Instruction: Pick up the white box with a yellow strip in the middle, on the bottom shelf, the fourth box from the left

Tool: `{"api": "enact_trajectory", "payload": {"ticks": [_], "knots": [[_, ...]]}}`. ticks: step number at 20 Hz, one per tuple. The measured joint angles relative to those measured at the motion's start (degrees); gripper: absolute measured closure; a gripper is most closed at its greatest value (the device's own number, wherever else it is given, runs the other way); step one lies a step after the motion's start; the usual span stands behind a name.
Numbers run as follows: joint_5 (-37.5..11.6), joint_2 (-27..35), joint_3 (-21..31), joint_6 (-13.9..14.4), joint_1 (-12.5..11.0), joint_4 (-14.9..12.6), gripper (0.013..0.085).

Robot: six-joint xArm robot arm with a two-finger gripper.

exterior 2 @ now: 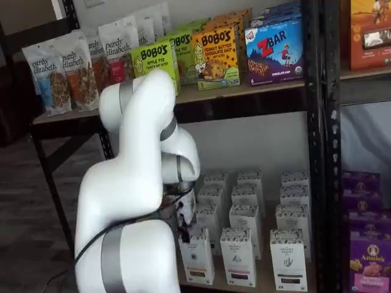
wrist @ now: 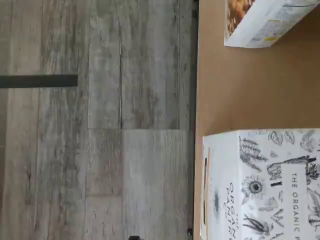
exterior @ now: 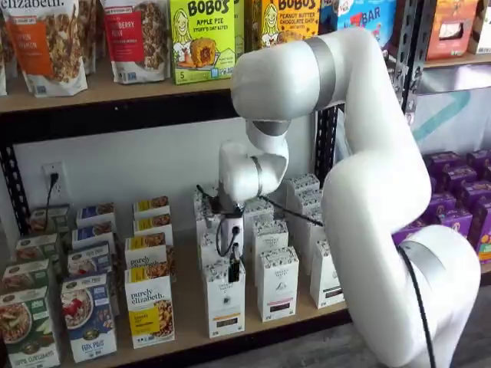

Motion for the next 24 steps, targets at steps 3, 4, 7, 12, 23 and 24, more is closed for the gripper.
{"api": "enact_trajectory", "payload": {"ticks": [3, 4, 7, 12, 23, 24], "knots": [[3.0, 0.8, -2.9, 4.8, -0.5, -6.0, 0.013], [3.9, 1.1, -4.1, 5.0, -0.7, -6.4, 0.013], [5.0, 1.8, -6.0, 4.7, -1.0, -6.4, 0.013], [7.2, 3.8, -9.7, 4.3, -1.3, -6.3, 0.013], [11.0, 9.9, -17.1, 5.1, -1.4, -7.4, 0.013], [11.1, 10.2, -17.4, 5.1, -1.5, -7.4, 0.013]]}}
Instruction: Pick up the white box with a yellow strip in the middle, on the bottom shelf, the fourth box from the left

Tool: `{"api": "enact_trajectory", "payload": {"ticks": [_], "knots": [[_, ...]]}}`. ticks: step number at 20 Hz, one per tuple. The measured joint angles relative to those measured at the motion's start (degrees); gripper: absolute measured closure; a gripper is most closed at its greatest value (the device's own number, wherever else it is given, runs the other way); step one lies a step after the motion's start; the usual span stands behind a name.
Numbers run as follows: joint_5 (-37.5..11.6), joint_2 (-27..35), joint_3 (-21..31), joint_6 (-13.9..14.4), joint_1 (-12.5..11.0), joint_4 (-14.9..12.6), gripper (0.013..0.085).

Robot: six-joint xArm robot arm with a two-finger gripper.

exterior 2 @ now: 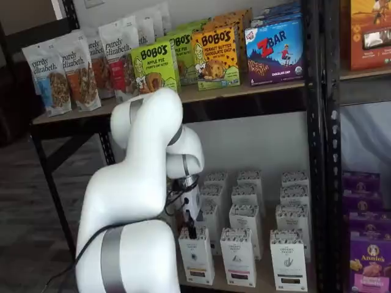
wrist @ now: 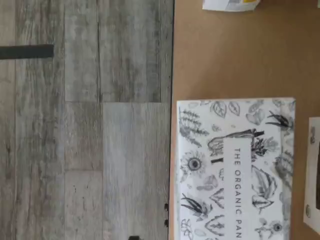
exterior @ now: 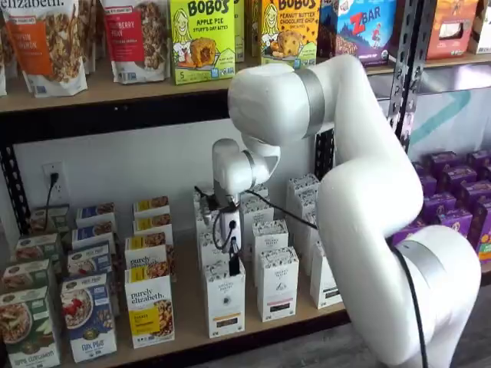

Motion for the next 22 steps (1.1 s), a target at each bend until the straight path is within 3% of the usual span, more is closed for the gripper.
{"api": "enact_trajectory", "payload": {"ticks": [22], "knots": [[-0.7, 6.8, -5.8, 1.5, 0.7, -1.0, 0.013]]}}
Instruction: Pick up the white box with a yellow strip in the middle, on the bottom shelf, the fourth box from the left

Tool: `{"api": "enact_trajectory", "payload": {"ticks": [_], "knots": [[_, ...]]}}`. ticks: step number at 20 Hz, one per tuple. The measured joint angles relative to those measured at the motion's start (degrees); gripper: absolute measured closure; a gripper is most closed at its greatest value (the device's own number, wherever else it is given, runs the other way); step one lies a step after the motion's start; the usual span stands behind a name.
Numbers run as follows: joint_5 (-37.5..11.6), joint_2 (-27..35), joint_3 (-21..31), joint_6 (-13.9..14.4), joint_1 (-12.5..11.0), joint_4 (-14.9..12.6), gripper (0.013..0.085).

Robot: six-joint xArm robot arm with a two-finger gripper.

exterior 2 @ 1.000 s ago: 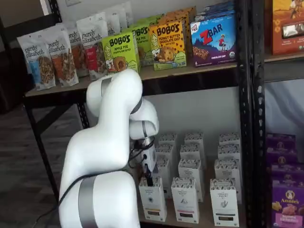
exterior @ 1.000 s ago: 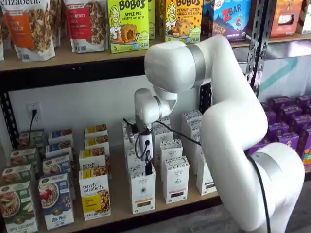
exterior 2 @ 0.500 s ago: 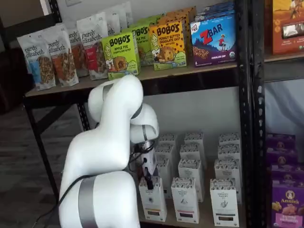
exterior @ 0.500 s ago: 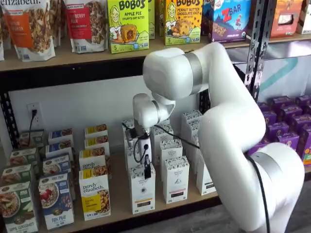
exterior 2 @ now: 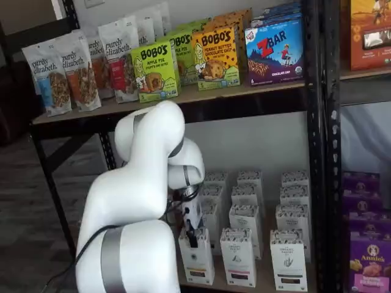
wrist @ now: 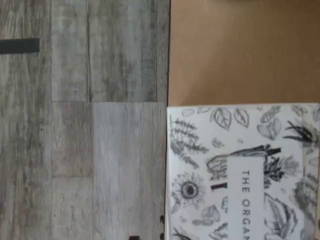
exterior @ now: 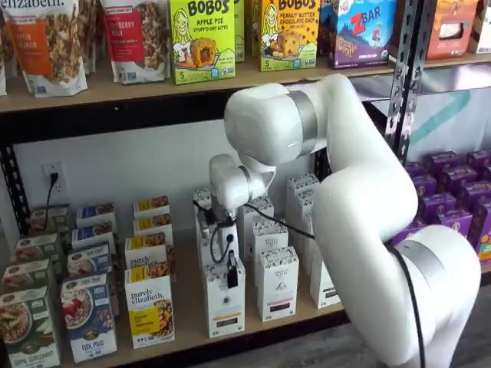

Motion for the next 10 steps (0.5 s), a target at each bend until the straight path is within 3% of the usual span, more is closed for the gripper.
{"api": "enact_trajectory", "payload": {"ticks": [10], "knots": [[-2.7, 2.7, -1.6, 0.7, 0.2, -0.6, 0.013]]}}
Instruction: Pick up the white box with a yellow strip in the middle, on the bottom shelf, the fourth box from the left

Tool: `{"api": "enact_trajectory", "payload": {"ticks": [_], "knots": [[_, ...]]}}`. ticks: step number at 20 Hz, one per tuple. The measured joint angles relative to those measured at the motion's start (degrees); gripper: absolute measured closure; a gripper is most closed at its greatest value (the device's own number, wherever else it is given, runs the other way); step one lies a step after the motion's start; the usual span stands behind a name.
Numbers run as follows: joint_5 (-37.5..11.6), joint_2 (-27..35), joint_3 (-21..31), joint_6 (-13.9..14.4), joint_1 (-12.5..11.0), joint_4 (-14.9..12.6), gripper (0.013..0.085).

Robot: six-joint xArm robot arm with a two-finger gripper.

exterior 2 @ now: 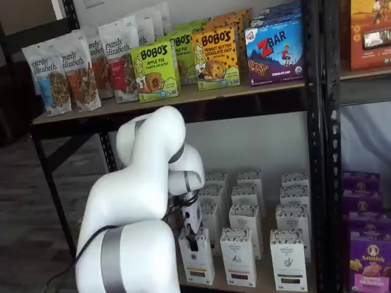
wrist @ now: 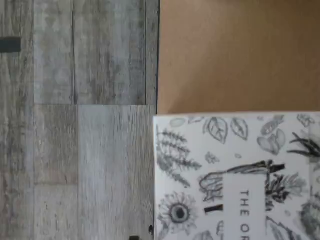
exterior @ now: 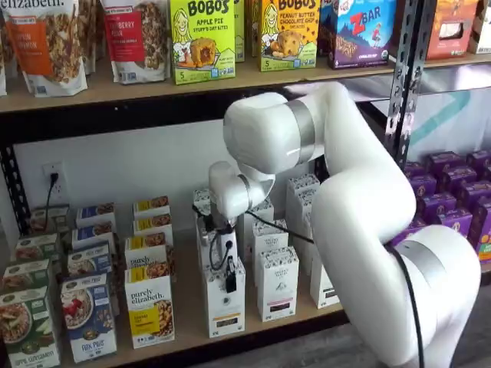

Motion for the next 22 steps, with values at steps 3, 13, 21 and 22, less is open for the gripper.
{"api": "enact_trajectory", "payload": {"ticks": [3, 13, 21, 22], "knots": [[-1.4, 0.2, 0.3, -0.6, -0.1, 0.6, 0.013], [-0.4, 0.8, -0.7, -0.4, 0.0, 0.6, 0.029], [1.4, 1.1, -1.4, 0.5, 0.3, -0.1, 0.029], [1.6, 1.1, -1.4, 0.6, 0.3, -0.3, 0.029]]}}
